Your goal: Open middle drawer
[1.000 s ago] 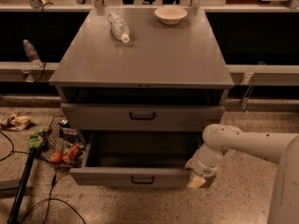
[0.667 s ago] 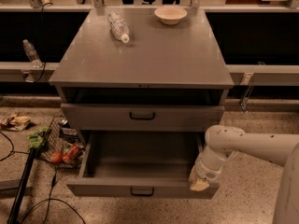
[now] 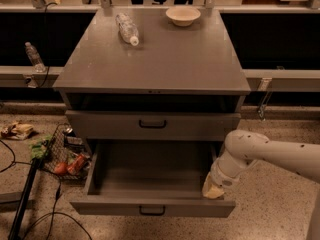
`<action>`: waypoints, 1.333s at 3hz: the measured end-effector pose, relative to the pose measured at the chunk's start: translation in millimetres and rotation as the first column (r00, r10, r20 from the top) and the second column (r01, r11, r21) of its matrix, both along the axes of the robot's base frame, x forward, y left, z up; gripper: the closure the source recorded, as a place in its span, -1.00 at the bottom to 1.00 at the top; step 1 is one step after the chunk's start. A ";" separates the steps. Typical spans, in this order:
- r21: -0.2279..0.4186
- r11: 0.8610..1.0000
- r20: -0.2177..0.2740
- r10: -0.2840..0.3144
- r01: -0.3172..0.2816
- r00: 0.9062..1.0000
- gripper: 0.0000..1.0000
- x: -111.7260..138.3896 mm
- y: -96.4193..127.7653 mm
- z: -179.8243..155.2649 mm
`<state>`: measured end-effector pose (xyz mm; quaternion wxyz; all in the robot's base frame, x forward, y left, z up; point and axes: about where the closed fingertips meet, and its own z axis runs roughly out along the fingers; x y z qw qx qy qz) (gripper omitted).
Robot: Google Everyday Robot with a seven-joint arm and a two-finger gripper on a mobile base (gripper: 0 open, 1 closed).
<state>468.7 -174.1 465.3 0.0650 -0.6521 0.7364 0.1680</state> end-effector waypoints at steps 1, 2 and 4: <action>0.113 0.992 0.133 -0.073 0.059 0.988 0.31 24.0 1.4 34.2; 0.289 0.950 0.246 -0.193 0.118 0.950 0.34 38.1 -10.6 72.0; 0.512 0.844 0.320 -0.362 0.162 0.876 0.63 31.1 -45.3 103.3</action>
Offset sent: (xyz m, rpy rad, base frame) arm 0.0462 -0.0535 0.1320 0.4914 -0.4561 -0.3090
